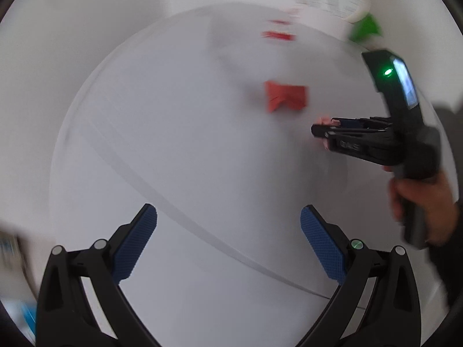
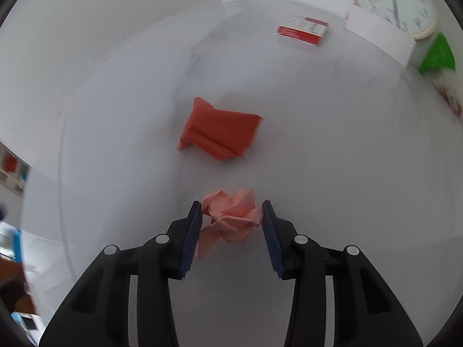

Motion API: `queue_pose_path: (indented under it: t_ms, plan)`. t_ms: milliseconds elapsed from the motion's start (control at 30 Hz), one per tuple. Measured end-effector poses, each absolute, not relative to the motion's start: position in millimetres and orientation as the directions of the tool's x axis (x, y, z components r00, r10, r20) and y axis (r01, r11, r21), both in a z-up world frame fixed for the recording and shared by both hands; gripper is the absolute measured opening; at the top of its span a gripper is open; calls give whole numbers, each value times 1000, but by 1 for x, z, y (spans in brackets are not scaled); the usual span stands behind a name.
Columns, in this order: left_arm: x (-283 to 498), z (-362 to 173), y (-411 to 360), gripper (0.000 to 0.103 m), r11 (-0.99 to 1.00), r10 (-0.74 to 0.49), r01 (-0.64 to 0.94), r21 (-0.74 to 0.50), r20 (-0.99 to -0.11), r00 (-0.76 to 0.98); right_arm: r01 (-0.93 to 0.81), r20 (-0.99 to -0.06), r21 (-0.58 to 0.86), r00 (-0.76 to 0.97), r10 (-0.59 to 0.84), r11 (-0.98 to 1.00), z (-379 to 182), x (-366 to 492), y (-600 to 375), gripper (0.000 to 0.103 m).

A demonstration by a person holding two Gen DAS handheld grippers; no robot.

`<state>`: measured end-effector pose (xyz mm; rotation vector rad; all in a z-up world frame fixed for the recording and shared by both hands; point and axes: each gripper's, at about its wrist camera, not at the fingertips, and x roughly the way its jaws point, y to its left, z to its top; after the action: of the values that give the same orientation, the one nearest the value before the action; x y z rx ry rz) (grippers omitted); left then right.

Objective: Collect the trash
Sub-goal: 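Grasp the pink crumpled paper with the right gripper while the left grasps the red packet, then carry both items to the bin and open both grippers over it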

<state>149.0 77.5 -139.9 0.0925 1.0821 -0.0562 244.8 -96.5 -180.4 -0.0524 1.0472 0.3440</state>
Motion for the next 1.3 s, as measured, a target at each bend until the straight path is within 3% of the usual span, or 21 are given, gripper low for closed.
queue_pose_path:
  t_ms: [267, 433, 733, 933, 1000, 1133, 1300]
  plan:
    - [237, -167, 26, 95, 706, -66, 645, 292, -880, 471, -240, -863, 97, 464, 202, 966, -154, 199, -166, 44]
    - [291, -189, -3, 95, 562, -110, 783, 267, -914, 390, -140, -880, 95, 452, 149, 986, -158, 181, -203, 44]
    - [338, -204, -17, 93, 467, -177, 869, 162, -946, 271, -19, -879, 159, 452, 150, 987, -162, 172, -227, 45]
    - [348, -216, -27, 65, 454, -199, 887, 83, -961, 192, 4, -876, 183, 455, 161, 983, -163, 176, -232, 45]
    - [350, -218, -24, 61, 478, -220, 876, 61, -958, 186, 6, -875, 184, 457, 161, 983, -164, 177, -234, 45]
    - [348, -218, -15, 39, 536, -242, 844, 2, -958, 156, 10, -874, 190, 457, 164, 982, -164, 175, -234, 45]
    - [328, -218, 1, 35, 651, -240, 759, -23, -954, 178, 1, -863, 210, 470, 185, 978, -159, 172, -231, 45]
